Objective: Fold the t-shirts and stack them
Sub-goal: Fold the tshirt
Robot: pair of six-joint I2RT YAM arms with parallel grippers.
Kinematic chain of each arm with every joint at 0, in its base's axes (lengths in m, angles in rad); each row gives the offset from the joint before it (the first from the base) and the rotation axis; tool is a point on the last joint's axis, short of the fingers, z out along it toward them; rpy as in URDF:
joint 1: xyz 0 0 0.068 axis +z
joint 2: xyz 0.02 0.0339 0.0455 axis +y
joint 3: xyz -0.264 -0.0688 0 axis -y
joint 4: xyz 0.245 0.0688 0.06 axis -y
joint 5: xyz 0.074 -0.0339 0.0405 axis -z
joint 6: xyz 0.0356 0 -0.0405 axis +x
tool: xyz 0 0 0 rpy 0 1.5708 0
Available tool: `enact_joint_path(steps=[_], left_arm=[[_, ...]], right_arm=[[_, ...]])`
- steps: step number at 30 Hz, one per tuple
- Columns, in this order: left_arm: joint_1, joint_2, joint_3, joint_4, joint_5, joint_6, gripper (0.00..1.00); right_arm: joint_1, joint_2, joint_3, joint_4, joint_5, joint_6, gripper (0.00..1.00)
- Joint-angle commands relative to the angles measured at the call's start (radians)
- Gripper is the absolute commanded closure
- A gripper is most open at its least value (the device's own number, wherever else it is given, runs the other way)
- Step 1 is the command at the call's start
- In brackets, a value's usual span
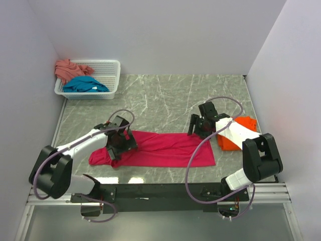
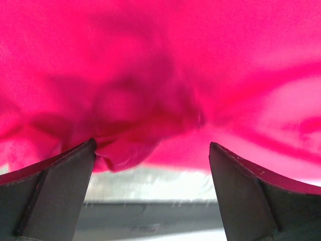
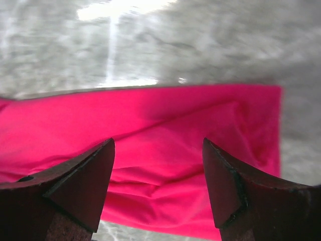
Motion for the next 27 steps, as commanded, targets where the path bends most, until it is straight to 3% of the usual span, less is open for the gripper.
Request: enact_joint_path(steps=[1, 8, 12, 15, 22, 27], left_arm=[[-0.044, -0.100, -0.019, -0.076, 0.097, 0.045, 0.01], [-0.073, -0.200, 0.084, -0.202, 0.016, 0.082, 0.01], [-0.061, -0.140, 0.192, -0.208, -0.105, 0.090, 0.01], [0.008, -0.062, 0.237, -0.225, -0.191, 0.095, 0.01], [0.253, 0.086, 0.188, 0.039, -0.115, 0.139, 0.01], [0.309, 0.234, 0.206, 0.144, -0.030, 0.167, 0.01]], right_arm=[[0.003, -0.018, 0.005, -0.055, 0.151, 0.022, 0.23], [0.003, -0.045, -0.013, -0.124, 0.274, 0.057, 0.22], [0.005, -0.027, 0.022, -0.129, 0.280, 0.057, 0.22], [0.006, 0.007, 0.056, -0.140, 0.299, 0.056, 0.22], [0.017, 0.090, 0.103, -0.126, 0.316, 0.068, 0.22], [0.018, 0.101, 0.083, -0.169, 0.362, 0.088, 0.22]])
